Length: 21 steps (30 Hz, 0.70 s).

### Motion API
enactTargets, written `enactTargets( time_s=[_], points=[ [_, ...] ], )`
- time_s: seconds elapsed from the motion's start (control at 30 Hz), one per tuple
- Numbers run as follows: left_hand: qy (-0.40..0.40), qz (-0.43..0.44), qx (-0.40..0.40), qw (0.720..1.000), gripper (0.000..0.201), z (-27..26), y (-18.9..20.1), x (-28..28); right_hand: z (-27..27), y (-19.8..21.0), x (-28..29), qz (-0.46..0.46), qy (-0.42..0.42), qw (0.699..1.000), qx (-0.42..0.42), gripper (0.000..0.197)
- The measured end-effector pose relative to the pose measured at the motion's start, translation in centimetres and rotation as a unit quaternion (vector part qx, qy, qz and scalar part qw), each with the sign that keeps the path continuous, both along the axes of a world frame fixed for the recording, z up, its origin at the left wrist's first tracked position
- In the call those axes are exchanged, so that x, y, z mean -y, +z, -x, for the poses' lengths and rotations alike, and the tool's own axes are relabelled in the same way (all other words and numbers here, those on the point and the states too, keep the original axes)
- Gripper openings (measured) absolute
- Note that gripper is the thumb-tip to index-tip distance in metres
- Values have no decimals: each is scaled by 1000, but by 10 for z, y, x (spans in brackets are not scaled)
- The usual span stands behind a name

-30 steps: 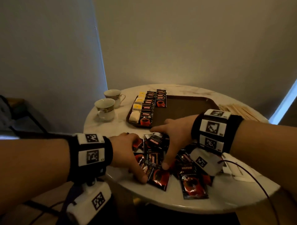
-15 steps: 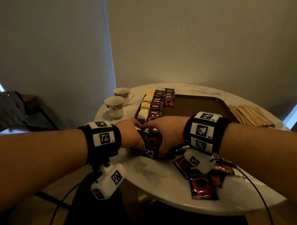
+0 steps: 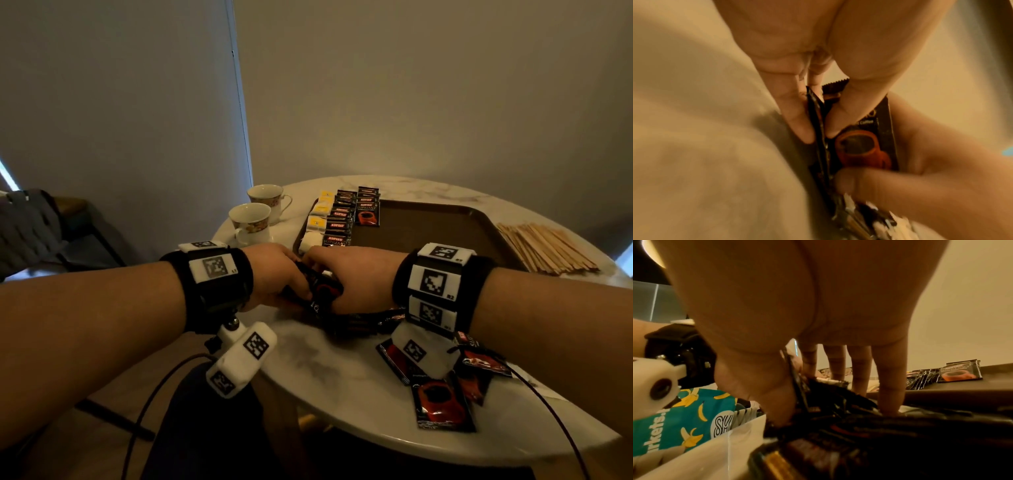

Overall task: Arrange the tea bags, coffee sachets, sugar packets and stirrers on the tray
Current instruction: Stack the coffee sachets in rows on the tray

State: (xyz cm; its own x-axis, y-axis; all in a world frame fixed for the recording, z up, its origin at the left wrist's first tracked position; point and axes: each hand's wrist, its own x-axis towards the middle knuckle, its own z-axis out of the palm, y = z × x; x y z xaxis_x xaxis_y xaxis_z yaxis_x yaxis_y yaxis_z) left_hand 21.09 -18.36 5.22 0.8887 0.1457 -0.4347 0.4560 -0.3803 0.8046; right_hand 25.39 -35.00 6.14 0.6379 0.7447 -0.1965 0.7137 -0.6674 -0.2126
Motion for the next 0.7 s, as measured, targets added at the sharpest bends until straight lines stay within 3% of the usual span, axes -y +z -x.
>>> enactTargets(
  time_s=[0.1,0.17,0.37,0.5,0.6,0.7],
  points=[
    [29,46,13,998,31,-4,-2,-1,1,0,-6,23,2,1000,-10,97],
    [44,76,25,996,30,-6,-3,1,1,-1,-11,26,-2,1000,16,101],
    [30,172,49,983,34,-4,3,5,-9,-3,-15,-64,-37,995,63,56],
    [20,174,63,982,40,-5,13,-2,-20,8,-5,-141,-81,985,64,44],
    [37,147,92,984,40,-12,12,-4,-35,15,6,-242,-160,957,17,42],
    [50,95,97,990,59,-23,6,-2,-51,17,14,-387,-215,892,-95,45]
  ],
)
